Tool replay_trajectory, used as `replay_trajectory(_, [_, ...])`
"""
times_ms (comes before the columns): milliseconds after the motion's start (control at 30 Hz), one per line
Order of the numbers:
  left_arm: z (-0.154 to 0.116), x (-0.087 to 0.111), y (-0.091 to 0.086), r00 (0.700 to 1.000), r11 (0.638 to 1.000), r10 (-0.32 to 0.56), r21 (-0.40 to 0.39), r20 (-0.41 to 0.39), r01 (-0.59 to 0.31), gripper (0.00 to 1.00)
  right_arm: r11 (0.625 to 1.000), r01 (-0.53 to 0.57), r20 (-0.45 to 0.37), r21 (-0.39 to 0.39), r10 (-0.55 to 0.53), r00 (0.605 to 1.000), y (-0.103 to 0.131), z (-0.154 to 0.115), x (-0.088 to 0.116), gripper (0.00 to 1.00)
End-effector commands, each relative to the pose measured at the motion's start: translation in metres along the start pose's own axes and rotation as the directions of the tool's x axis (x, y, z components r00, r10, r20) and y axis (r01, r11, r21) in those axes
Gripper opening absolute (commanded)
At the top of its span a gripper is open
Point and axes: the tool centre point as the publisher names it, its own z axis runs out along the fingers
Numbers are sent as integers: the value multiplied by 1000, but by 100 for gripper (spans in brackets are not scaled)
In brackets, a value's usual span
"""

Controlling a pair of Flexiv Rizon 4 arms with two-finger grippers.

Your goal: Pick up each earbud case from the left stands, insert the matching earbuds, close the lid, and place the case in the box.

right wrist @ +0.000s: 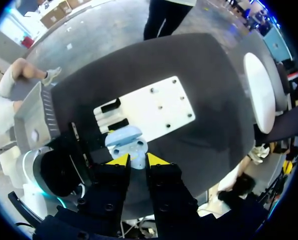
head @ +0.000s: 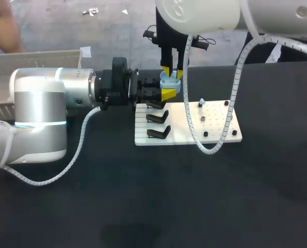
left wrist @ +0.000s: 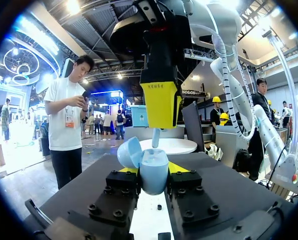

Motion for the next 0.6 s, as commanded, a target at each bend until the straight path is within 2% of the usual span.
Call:
replay_trajectory(33, [0, 1, -1, 1000, 1000, 4, -4, 5, -4, 0, 1000, -3, -3, 0, 3, 1000, 1, 1, -2, 0])
replay_trajectory(600, [0, 1, -1, 1000, 1000, 4, -4, 5, -4, 0, 1000, -7, -10, 0, 7, 1000, 1, 5, -5, 0])
